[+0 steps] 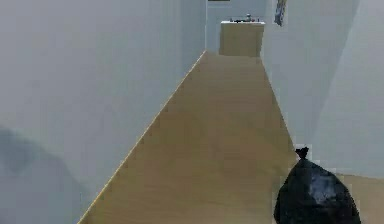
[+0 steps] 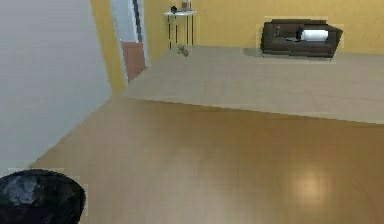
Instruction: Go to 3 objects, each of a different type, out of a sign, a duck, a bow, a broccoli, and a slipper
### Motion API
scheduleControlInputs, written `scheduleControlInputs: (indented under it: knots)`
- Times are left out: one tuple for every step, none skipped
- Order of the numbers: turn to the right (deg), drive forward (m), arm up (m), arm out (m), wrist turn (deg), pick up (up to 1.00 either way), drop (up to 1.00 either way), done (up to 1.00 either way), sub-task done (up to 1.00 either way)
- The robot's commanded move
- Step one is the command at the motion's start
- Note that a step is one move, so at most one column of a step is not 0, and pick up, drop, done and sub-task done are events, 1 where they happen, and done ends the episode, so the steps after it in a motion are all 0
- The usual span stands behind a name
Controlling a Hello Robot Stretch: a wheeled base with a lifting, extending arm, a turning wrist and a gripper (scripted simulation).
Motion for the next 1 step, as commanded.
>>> scheduleControlInputs:
  knots:
    - [0.0,0.50,0.00,0.00,0.0,0.00,0.00,0.00,0.00]
